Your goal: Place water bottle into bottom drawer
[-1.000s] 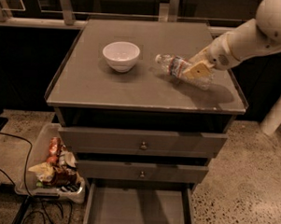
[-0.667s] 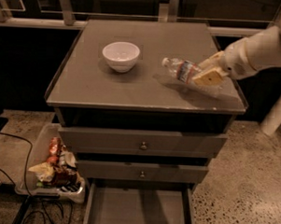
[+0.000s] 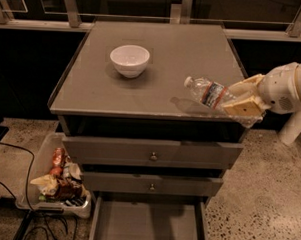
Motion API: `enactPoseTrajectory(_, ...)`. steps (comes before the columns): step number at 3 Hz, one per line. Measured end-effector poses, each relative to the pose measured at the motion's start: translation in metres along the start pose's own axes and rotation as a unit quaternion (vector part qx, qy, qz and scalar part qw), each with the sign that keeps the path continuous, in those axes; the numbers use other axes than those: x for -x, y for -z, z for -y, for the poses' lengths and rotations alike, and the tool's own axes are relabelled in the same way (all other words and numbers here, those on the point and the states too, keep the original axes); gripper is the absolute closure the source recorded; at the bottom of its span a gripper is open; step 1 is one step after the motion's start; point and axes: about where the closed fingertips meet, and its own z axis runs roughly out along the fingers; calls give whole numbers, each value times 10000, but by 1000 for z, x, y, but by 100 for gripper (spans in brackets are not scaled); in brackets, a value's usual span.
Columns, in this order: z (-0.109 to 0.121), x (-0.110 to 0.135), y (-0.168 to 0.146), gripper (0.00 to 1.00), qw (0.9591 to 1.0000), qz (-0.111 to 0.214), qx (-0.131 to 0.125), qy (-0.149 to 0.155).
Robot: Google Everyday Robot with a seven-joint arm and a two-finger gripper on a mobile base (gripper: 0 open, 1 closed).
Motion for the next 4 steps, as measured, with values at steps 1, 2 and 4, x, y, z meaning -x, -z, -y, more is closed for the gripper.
enactPoseTrajectory(1,-43,-9,14,100,9999,39,42,99)
enactPoseTrajectory(2,-100,-30,2,100,9994,-15,353,-67)
enactPoseTrajectory(4,-106,-27,-12,100,9990,-70,445,37)
